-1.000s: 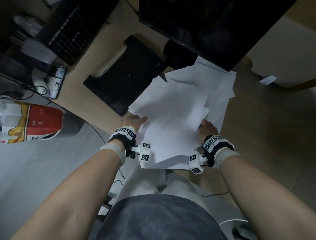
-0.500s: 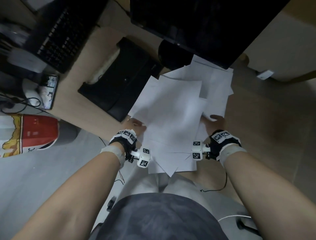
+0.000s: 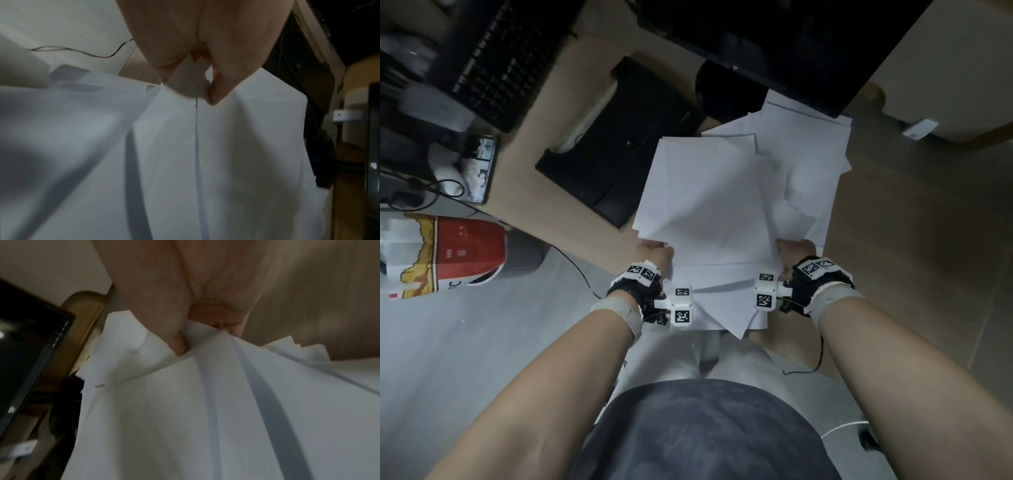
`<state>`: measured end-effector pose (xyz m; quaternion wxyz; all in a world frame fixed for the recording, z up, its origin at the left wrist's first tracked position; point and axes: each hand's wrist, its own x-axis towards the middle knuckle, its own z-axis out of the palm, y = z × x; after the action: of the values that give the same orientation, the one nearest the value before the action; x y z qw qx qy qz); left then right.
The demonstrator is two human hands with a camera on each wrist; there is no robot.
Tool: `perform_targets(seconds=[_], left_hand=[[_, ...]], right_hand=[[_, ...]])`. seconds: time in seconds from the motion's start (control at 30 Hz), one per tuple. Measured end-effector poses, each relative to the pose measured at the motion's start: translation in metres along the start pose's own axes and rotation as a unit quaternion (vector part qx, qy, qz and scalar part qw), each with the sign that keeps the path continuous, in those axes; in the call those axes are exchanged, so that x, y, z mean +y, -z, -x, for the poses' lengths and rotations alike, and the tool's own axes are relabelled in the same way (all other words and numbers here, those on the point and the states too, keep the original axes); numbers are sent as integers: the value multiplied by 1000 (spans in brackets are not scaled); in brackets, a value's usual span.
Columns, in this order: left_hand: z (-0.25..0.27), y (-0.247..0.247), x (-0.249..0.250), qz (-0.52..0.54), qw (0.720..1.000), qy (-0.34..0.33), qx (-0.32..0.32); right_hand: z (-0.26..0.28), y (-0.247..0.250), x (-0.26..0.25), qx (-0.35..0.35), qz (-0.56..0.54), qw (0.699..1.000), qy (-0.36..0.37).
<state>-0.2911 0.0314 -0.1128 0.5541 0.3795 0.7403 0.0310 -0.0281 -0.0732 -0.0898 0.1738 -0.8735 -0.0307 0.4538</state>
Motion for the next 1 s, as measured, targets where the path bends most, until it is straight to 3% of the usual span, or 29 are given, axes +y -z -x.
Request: perform_targets(seconds=[0.13,0.4,0.53,0.63,0.83,0.93,1.0], left_hand=[[3,0,11,136,990,33,-7],[-19,17,30,128,990,51,-20],[-27,21,43,65,997,7,52],[-28,26,47,36,996,-14,79],[-26,48,52,-53,997,-31,56],[-29,51,55,-84,996,-31,28],[-40,45,58,-95,995,-15,25]], right_hand=[[-3,11,-11,23,73,995,58],[-12,19,-32,-4,98,986,138],[-21,13,-46,-38,116,983,139],[-28,7,-54,-8,81,989,120],[-32,-15,-70,17,1,994,106],[-21,-19,-73,62,-79,989,105],[-18,-18,-67,51,-36,990,127]])
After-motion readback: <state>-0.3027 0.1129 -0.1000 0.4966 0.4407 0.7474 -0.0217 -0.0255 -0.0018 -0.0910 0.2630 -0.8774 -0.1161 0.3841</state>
